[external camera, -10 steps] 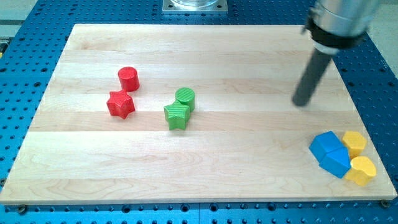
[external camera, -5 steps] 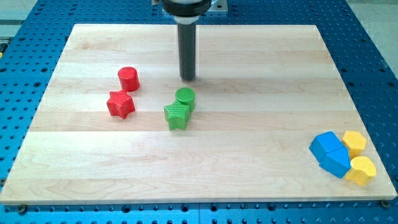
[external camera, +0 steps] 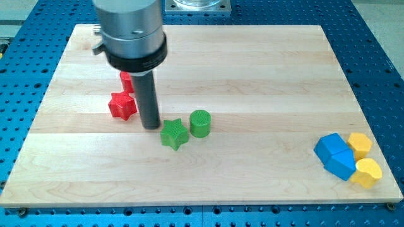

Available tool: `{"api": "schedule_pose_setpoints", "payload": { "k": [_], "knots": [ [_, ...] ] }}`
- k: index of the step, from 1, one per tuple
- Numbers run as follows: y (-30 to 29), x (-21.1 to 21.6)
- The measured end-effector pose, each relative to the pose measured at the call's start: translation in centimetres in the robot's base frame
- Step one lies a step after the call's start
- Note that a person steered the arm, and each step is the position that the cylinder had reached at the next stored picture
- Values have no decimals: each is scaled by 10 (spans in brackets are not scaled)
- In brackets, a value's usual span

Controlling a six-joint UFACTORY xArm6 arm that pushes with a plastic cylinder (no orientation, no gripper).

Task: Place the green star to the left of triangle

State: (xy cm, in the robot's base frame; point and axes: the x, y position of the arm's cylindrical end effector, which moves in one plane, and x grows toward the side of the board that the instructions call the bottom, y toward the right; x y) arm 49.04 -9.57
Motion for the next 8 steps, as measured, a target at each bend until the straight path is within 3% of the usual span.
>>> {"api": "schedule_pose_setpoints", "payload": {
  "k": [1,2,3,4,5,7,8],
  "knots": [
    [7,49],
    [72,68],
    [117,68],
    [117,68],
    [92,68],
    [-37,59],
    [-7,35]
  ]
}}
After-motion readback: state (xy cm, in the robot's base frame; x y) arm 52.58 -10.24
